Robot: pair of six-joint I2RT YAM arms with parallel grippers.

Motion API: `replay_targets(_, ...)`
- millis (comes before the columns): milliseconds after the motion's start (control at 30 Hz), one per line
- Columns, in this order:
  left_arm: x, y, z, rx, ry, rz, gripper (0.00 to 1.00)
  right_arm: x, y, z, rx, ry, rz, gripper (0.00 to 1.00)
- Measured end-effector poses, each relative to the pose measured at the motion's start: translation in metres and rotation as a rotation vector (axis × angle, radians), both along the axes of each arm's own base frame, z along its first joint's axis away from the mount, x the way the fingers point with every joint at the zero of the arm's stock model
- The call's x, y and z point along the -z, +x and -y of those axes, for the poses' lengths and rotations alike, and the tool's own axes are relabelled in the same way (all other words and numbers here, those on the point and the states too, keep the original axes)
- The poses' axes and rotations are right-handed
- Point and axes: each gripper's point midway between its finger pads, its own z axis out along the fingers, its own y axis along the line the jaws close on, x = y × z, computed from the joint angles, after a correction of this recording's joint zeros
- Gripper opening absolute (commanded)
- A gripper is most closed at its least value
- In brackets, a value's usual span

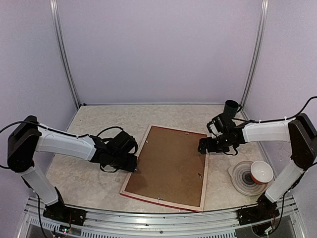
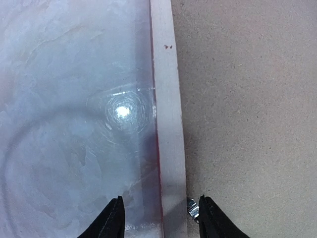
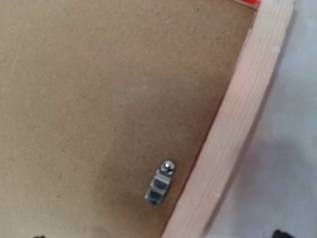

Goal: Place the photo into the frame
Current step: Press the fastener onto the backboard.

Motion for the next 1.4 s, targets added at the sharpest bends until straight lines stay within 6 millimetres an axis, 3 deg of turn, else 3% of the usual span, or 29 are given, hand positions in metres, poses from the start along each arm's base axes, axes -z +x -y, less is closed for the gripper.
replay_targets(167,-0.013,0.001,0.003,0.002,-0.019,0.014,0.51,0.000,0.000,0.000,0.000,0.000,0.000,0.99)
replay_targets(367,0.003,-0.007,0.005,0.022,0.009,-0.026,0.48,0.000,0.000,0.000,0.000,0.000,0.000,0.99)
replay_targets(767,0.009,-0.003,0.013,0.015,0.005,-0.021,0.17,0.003,-0.002,0.001,0.000,-0.001,-0.003,0.99)
replay_targets(933,0.008,0.002,0.015,-0.006,0.000,-0.008,0.12,0.003,-0.002,0.001,-0.001,-0.002,-0.003,0.99)
replay_targets(1000,0.008,0.002,0.014,-0.008,0.000,-0.007,0.15,0.003,-0.002,0.001,-0.003,-0.003,-0.002,0.99)
replay_targets(1133,0.008,0.003,0.014,-0.013,-0.002,-0.006,0.37,0.003,-0.002,0.001,-0.004,-0.004,-0.002,0.99)
replay_targets(1233,0.007,0.003,0.012,-0.012,0.014,-0.002,0.47,0.003,-0.002,0.001,-0.006,-0.005,-0.001,0.99)
replay_targets(1400,0.004,0.005,0.005,-0.030,0.040,0.011,0.51,0.003,-0.001,0.002,-0.003,-0.004,-0.001,0.99)
